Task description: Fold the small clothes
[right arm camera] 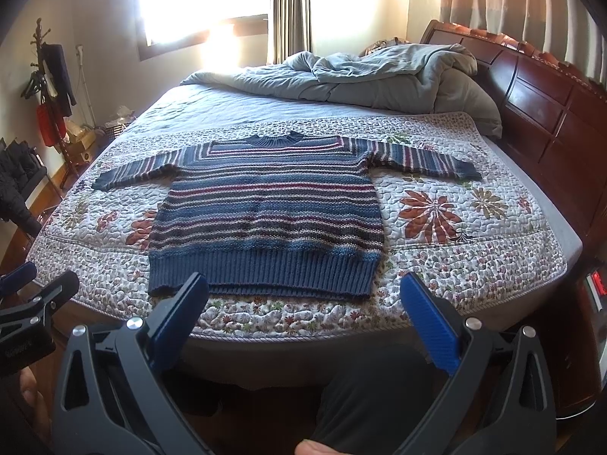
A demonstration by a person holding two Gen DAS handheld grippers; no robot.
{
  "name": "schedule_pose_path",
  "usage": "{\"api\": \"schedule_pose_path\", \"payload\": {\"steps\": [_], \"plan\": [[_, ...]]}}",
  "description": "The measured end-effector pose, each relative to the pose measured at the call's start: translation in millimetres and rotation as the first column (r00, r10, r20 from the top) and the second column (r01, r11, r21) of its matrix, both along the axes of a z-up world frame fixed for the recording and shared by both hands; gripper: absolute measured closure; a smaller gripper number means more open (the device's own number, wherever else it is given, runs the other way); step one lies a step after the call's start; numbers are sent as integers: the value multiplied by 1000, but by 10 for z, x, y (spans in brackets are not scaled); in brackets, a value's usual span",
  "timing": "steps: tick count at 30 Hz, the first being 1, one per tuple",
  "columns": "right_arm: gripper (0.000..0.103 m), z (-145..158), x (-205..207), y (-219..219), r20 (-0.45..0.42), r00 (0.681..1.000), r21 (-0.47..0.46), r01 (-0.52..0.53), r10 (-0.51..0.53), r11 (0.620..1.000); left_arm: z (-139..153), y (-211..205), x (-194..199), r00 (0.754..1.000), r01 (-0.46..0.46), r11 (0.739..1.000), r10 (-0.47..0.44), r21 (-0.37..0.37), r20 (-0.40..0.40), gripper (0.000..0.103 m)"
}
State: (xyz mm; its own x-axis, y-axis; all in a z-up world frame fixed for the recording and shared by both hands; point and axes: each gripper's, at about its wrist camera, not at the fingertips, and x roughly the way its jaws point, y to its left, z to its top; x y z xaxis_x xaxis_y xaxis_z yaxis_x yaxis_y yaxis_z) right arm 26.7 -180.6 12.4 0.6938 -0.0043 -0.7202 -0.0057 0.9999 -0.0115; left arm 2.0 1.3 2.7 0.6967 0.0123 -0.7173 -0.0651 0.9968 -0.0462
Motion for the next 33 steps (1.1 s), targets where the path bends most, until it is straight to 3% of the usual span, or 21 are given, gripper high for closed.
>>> {"api": "schedule_pose_path", "payload": {"steps": [17, 25, 27, 31, 33], "plan": [[2, -111, 206, -57, -12, 1000, -10, 2, -2, 1000, -121, -49, 268, 999, 9, 1000, -9, 8, -31, 4], [2, -272, 478, -100, -30, 1000, -23, 6, -7, 1000, -351, -37, 645, 997, 30, 998, -34, -46, -72, 4], [2, -321, 568, -129, -28, 1000, -22, 7, -8, 1000, -411, -47, 747, 998, 35, 998, -38, -51, -52, 4], [2, -400, 752, -277, 44, 999, 11, 5, -6, 1000, -515, -89, 936, 993, 117, 991, -114, -73, 36, 4], [2, -481, 849, -376, 116, 992, 37, -50, 46, 998, -582, -127, 1102, 990, 142, 987, -140, -81, 28, 4]]}}
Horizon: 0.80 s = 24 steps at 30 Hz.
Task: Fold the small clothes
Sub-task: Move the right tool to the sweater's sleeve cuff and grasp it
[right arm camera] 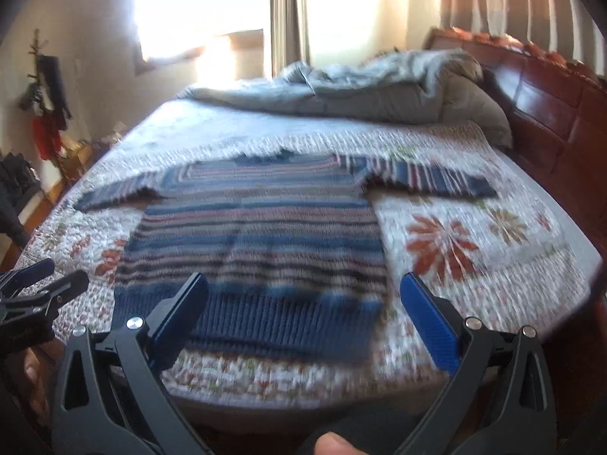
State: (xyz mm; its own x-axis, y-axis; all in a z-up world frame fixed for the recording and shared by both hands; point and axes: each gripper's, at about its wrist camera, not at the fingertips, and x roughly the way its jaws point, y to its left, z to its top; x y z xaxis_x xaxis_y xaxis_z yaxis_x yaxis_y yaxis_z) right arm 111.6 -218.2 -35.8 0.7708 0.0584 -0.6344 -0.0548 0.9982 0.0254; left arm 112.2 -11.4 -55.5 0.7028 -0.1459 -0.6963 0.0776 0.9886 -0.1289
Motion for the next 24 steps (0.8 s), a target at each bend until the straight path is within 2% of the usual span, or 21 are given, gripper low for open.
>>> {"api": "schedule_pose_path", "payload": {"steps": [1, 2, 3, 5, 8, 9, 11, 13, 16, 18, 19, 20, 23, 24], "plan": [[2, -62, 85, -62, 14, 999, 23, -40, 40, 999, -35, -16, 92, 1000, 14, 1000, -14, -13, -4, 4], [3, -142, 212, -127, -11, 999, 23, -44, 44, 999, -66, -39, 187, 1000, 22, 1000, -22, -19, -12, 4], [3, -251, 388, -235, -56, 998, 9, -17, 17, 1000, -102, -73, 302, 999, 30, 999, -30, -18, -22, 4], [3, -380, 643, -499, -82, 997, 61, -3, 8, 998, -155, -154, 527, 999, 41, 999, -41, -3, -18, 4], [3, -563, 1096, -1135, -136, 988, 177, 91, -67, 980, -194, -240, 778, 998, 67, 997, -67, -28, 22, 4], [3, -640, 1283, -1442, -174, 978, 236, 154, -114, 959, -211, -273, 905, 996, 79, 996, -77, -46, 36, 4], [3, -764, 1519, -1933, -216, 961, 344, 242, -174, 907, -269, -353, 1180, 993, 106, 991, -101, -79, 55, 4], [3, -931, 1778, -2494, -268, 934, 454, 338, -235, 825, -351, -406, 1444, 992, 121, 987, -117, -107, 39, 4], [3, -1163, 2081, -3199, -323, 898, 560, 436, -300, 704, -520, -481, 1860, 991, 132, 977, -134, -167, -4, 4], [19, -1316, 2289, -3586, -355, 881, 607, 472, -313, 639, -675, -515, 2108, 990, 118, 973, -130, -198, -50, 4], [40, -1351, 2346, -3687, -360, 878, 622, 477, -314, 620, -741, -528, 2210, 989, 110, 971, -127, -210, -71, 4], [52, -1406, 2423, -3805, -368, 877, 645, 480, -309, 594, -799, -552, 2297, 989, 103, 970, -125, -222, -85, 4], [55, -1559, 2599, -4123, -386, 857, 682, 514, -341, 521, -961, -579, 2445, 987, 96, 968, -123, -233, -104, 4], [55, -1627, 2651, -4253, -393, 841, 693, 537, -372, 481, -1026, -582, 2469, 987, 95, 969, -122, -226, -107, 4]]}}
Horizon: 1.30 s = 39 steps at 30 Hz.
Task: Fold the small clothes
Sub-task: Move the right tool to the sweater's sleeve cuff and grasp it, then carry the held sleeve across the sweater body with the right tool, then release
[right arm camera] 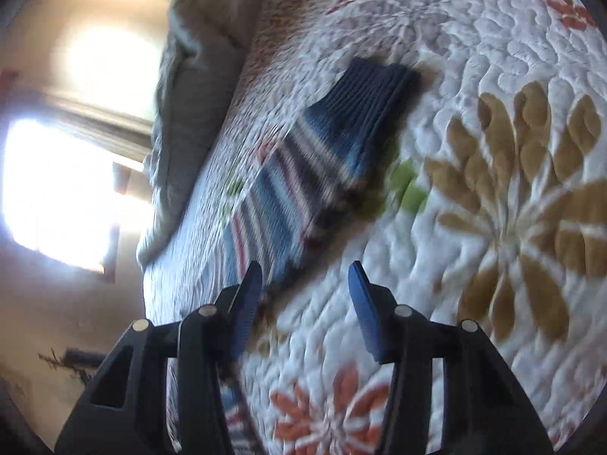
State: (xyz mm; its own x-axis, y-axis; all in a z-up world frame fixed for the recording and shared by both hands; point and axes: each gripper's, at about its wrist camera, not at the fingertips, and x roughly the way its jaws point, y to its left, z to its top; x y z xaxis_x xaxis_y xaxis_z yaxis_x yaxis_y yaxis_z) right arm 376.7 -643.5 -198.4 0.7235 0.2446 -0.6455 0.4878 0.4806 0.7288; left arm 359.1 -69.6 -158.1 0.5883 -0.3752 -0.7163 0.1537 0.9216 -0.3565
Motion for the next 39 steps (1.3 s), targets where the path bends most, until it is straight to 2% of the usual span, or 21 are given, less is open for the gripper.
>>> {"api": "schedule_pose_path", "payload": {"steps": [6, 15, 16, 18, 20, 22, 28, 32, 34, 39], "plan": [[54, -238, 269, -412, -24, 992, 43, 123, -122, 991, -189, 21, 42, 1000, 2, 1000, -2, 11, 1, 4], [49, -341, 623, -647, -17, 986, 14, 166, -166, 986, -163, 165, 209, 996, -58, 998, 57, 8, 73, 4], [52, -340, 648, -654, -18, 986, 9, 168, -168, 986, -163, 190, 213, 994, -70, 998, 69, 9, 84, 4], [65, -309, 698, -670, -26, 986, -20, 162, -163, 987, -186, 243, 213, 992, -89, 996, 88, 3, 95, 4], [88, -251, 715, -650, -32, 988, -61, 152, -154, 987, -230, 267, 224, 992, -84, 996, 82, 12, 92, 4], [93, -132, 729, -594, -26, 989, -122, 141, -146, 982, -255, 276, 224, 992, -82, 996, 79, 30, 96, 4], [94, 363, 812, -212, 11, 998, -295, 63, -62, 954, -233, 300, 177, 991, -68, 997, 65, 28, 114, 4], [95, 733, 906, 124, 25, 1000, -419, 10, 0, 908, -182, 331, 150, 991, -59, 998, 57, 16, 119, 4], [95, 923, 964, 360, 26, 999, -489, -23, 41, 872, -142, 372, 127, 991, -59, 998, 58, 2, 123, 4], [95, 1209, 1031, 840, 32, 992, -555, -82, 120, 828, -54, 478, 85, 988, -69, 998, 69, -10, 141, 4]]}}
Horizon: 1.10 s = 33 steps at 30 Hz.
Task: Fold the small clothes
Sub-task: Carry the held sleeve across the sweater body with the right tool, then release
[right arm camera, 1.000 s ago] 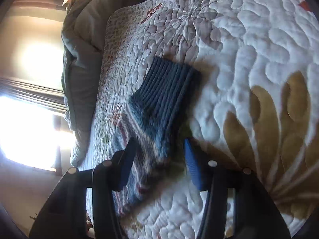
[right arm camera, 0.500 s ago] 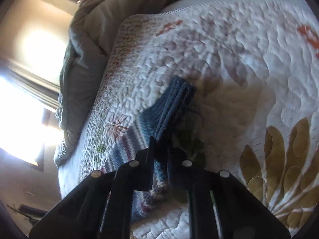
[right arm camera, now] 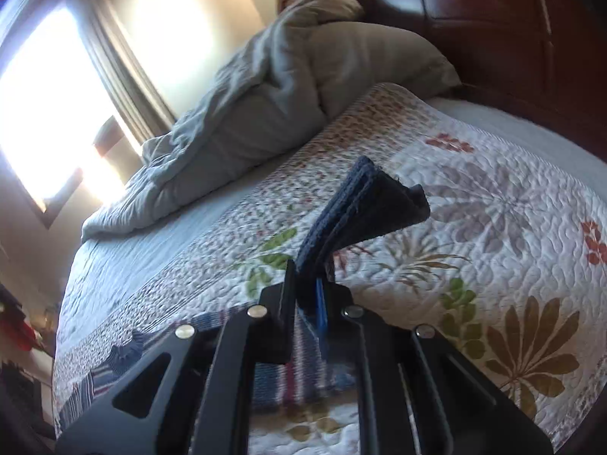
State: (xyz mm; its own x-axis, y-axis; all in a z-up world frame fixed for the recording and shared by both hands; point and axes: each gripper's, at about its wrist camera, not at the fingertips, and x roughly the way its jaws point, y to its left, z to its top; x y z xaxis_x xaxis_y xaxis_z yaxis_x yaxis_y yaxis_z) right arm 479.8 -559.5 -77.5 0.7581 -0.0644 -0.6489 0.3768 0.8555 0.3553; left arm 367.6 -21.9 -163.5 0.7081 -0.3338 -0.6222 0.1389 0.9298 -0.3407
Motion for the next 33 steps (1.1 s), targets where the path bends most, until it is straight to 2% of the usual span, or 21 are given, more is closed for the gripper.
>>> {"api": "schedule_pose_path", "payload": {"steps": [7, 12, 18, 22, 28, 33], "plan": [[95, 307, 130, 736, 13, 995, -65, -101, 102, 993, 31, 180, -8, 1000, -16, 1000, 16, -24, -3, 4], [95, 482, 206, 1344, 6, 983, -142, -181, 184, 973, 90, 327, -34, 1000, -26, 998, 26, -54, 4, 4], [95, 550, 321, 1987, -16, 966, -193, -258, 260, 947, 111, 537, -40, 999, -41, 995, 40, -88, -8, 4], [95, 522, 421, 2419, -33, 954, -220, -298, 298, 929, 142, 687, -48, 999, -50, 992, 49, -112, -6, 4], [95, 306, 566, 3172, -82, 932, -265, -362, 353, 894, 144, 940, -35, 997, -75, 987, 74, -145, -15, 4], [95, -11, 640, 3842, -150, 906, -301, -423, 395, 855, 191, 1042, -75, 996, -88, 989, 89, -115, 4, 4]]}}
